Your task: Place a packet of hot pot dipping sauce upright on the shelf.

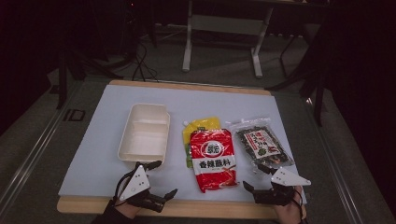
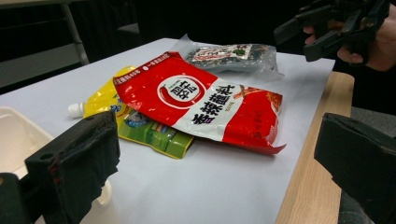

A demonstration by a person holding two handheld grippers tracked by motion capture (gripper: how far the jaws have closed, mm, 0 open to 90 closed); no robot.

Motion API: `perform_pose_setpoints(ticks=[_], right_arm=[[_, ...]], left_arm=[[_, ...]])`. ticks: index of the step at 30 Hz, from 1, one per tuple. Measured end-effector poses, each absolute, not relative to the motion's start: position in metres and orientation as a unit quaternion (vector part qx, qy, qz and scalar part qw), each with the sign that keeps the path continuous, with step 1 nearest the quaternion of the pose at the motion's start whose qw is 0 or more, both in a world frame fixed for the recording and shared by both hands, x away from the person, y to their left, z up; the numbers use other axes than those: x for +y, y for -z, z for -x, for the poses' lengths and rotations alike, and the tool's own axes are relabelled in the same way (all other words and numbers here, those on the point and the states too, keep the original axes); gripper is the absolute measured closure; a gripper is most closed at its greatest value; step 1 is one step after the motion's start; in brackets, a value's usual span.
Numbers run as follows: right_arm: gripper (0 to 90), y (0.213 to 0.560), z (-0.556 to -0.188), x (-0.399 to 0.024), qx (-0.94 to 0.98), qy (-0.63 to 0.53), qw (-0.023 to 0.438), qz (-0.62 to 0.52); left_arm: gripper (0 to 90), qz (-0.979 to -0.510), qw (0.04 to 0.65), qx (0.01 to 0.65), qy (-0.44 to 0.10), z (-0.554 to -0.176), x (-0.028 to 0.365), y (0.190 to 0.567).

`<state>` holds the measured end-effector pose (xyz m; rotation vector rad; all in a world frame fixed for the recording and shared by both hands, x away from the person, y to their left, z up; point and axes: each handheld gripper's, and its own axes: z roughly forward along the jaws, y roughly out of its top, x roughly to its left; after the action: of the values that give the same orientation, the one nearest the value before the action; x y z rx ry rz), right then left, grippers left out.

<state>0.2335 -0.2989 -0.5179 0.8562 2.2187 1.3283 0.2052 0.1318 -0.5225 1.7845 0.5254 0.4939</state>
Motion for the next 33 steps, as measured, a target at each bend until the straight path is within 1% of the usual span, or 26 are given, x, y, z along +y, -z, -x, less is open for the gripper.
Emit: perform_pose_setpoints(ticks=[2, 5, 7, 11, 17, 18, 19, 20, 22, 24, 27, 33], right_arm=[[13.8, 0.516, -0.232, -0.297, 0.796, -0.469, 0.224, -0.311], [13.8, 0.516, -0.232, -0.298, 0.794, -0.471, 0.228, -0.310], [13.5, 0.513, -0.231, -0.298, 0.785, -0.473, 0.247, -0.313], [13.3, 0.511, -0.231, -0.296, 0.780, -0.472, 0.258, -0.319], [14.1, 0.496, -0.233, -0.287, 0.782, -0.470, 0.271, -0.307], [14.5, 0.483, -0.238, -0.284, 0.780, -0.476, 0.279, -0.297], [14.5, 0.483, -0.238, -0.284, 0.780, -0.476, 0.279, -0.297], [14.6, 0.475, -0.243, -0.282, 0.781, -0.473, 0.286, -0.291], [14.6, 0.475, -0.243, -0.282, 0.781, -0.473, 0.286, -0.291], [14.0, 0.465, -0.251, -0.280, 0.780, -0.470, 0.275, -0.308], [10.3, 0.453, -0.262, -0.276, 0.780, -0.469, 0.269, -0.314], [9.0, 0.445, -0.278, -0.267, 0.783, -0.465, 0.256, -0.326]], left_arm=[[1.6, -0.760, 0.572, 0.224, -0.212, -0.205, 0.132, 0.522], [1.6, -0.761, 0.571, 0.225, -0.212, -0.205, 0.132, 0.522], [1.6, -0.760, 0.570, 0.225, -0.213, -0.205, 0.132, 0.522], [1.6, -0.761, 0.569, 0.224, -0.215, -0.204, 0.131, 0.522], [1.6, -0.761, 0.568, 0.226, -0.217, -0.203, 0.132, 0.522], [1.6, -0.761, 0.568, 0.226, -0.217, -0.203, 0.132, 0.522], [1.6, -0.761, 0.568, 0.226, -0.217, -0.202, 0.132, 0.522], [1.6, -0.761, 0.568, 0.226, -0.217, -0.202, 0.132, 0.522], [1.6, -0.761, 0.568, 0.226, -0.217, -0.202, 0.132, 0.522], [1.6, -0.763, 0.565, 0.228, -0.217, -0.202, 0.131, 0.523], [1.6, -0.761, 0.568, 0.228, -0.215, -0.202, 0.131, 0.523], [1.6, -0.762, 0.567, 0.229, -0.215, -0.203, 0.131, 0.523]])
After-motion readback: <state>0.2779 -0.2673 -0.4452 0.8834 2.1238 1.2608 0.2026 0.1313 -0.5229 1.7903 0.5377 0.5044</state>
